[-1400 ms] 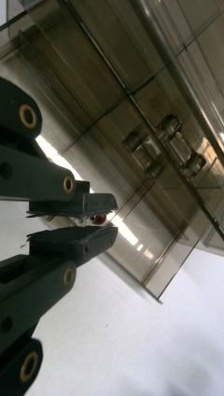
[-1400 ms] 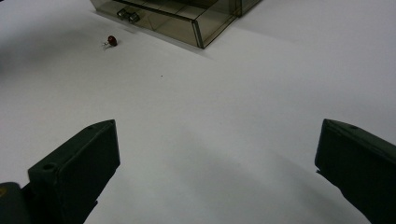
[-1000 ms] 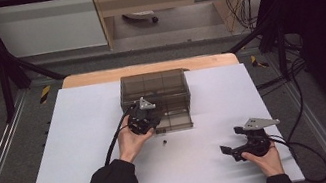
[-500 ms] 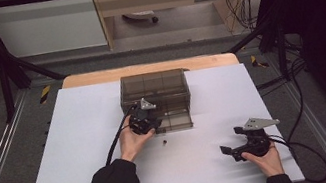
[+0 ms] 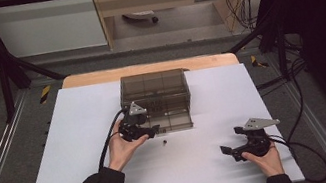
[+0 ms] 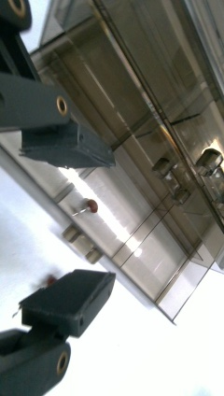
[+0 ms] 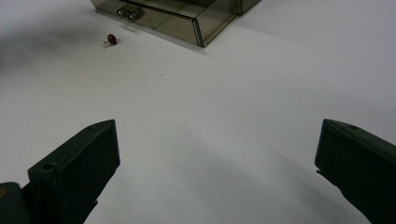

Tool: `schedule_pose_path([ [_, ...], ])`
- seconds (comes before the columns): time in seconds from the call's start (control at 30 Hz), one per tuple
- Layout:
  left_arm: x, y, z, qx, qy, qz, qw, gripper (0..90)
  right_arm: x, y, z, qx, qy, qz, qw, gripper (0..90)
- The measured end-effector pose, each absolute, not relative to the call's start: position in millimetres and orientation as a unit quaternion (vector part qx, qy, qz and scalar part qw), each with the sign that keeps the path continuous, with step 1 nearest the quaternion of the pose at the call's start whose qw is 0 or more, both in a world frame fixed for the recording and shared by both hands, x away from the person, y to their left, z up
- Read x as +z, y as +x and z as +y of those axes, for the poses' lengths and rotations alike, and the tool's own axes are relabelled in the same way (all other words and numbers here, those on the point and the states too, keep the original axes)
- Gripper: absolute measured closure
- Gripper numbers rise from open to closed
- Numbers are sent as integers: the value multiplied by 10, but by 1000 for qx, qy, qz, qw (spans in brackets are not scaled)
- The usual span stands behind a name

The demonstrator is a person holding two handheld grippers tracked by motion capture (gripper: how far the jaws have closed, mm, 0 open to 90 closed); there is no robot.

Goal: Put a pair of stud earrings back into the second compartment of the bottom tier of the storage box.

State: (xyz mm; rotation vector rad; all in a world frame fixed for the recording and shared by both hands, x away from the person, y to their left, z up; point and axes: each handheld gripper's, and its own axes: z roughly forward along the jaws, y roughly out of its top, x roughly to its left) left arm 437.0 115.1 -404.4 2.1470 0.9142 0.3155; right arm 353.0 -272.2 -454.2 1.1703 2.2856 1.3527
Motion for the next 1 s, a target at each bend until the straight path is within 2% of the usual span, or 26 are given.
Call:
schedule_pose_path([
  [0.17,-4041,4262,1223,120,845,351,385,231,-4541,3528,-2722,463,401,782,119,6],
  [0.4,-4078,4112,1278,120,844,348,391,129,-4538,3526,-2723,462,401,782,118,6],
  [0.57,-4119,4035,1265,120,846,342,391,101,-4539,3526,-2723,462,400,782,119,6],
  [1.0,-4189,3950,1066,116,851,328,393,98,-4538,3525,-2723,463,400,782,118,6],
])
